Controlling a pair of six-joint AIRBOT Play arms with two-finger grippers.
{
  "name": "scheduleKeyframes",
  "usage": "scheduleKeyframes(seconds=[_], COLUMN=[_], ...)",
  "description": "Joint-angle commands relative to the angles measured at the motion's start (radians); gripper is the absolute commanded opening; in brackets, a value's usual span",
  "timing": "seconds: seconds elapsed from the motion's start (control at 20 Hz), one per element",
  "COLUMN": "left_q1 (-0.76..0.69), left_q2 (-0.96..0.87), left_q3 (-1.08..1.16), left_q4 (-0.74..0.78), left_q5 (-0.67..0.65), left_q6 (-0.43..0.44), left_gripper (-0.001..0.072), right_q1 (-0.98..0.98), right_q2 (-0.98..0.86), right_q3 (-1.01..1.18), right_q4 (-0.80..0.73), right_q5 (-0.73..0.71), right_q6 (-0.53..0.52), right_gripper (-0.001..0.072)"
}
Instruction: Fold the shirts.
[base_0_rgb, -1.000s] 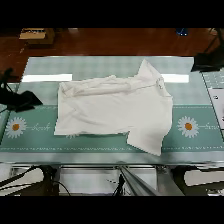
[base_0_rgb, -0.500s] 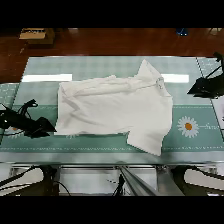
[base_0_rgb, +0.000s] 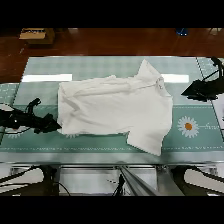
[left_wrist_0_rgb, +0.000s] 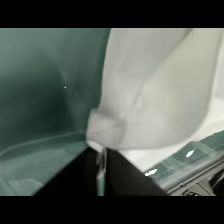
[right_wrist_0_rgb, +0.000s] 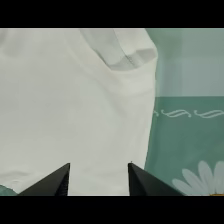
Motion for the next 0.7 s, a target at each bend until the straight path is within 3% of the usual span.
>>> scheduleKeyframes(seconds=[0.0,0.2,0.25,0.35,0.65], left_q1=[-0.047,0.011,0.028,0.054,0.056], left_q2=[-0.034,-0.028,-0.024,-0.019,-0.014], left_q3=[-0.001,0.002,0.002,0.004,0.004], left_q4=[-0.034,-0.034,-0.034,-0.034,-0.070], left_q5=[-0.054,-0.132,-0.145,-0.151,-0.151], left_q6=[0.065,0.077,0.091,0.095,0.112], left_gripper=[0.0019,0.0018,0.0018,0.0018,0.0018], right_q1=[-0.006,-0.105,-0.151,-0.201,-0.116], right_q2=[0.034,0.096,0.116,0.135,0.134], right_q3=[-0.004,-0.103,-0.176,-0.326,-0.650], right_q4=[-0.011,-0.162,-0.141,-0.092,0.156], right_q5=[-0.002,0.019,0.011,-0.013,-0.229], right_q6=[-0.002,0.000,-0.001,-0.016,-0.077], right_gripper=[0.0441,0.0441,0.0442,0.0517,0.0535])
